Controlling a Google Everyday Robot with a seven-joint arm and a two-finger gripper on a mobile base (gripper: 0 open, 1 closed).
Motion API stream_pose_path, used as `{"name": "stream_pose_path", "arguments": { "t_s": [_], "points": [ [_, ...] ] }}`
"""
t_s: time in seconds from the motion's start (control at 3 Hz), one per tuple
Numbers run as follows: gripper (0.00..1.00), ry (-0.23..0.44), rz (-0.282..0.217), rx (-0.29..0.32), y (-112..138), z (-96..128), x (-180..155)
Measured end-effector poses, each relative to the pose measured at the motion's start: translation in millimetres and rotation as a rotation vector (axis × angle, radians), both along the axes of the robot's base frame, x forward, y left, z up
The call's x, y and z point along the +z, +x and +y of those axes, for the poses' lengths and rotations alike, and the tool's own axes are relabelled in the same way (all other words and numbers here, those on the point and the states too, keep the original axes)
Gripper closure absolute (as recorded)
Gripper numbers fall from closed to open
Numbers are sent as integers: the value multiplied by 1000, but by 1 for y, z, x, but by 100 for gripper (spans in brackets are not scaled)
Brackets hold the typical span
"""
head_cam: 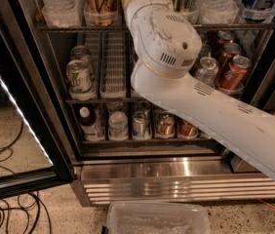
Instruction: Pick coke can from top shelf of fridge
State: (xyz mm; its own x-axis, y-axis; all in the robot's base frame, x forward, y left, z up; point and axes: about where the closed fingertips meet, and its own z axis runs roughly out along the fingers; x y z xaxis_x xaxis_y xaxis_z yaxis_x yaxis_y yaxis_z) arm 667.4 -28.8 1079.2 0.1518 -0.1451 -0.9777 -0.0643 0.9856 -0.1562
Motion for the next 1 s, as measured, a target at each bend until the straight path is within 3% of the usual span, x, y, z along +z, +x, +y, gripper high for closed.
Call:
{"name": "stream_pose_path", "arguments": {
  "t_s": [0.33, 0.67, 1.0],
  "points": [
    [100, -30, -8, 24, -9, 4, 7],
    [100, -28, -6, 76, -20, 9, 15],
    [100, -28, -6, 76, -19, 9, 16]
  ]
}}
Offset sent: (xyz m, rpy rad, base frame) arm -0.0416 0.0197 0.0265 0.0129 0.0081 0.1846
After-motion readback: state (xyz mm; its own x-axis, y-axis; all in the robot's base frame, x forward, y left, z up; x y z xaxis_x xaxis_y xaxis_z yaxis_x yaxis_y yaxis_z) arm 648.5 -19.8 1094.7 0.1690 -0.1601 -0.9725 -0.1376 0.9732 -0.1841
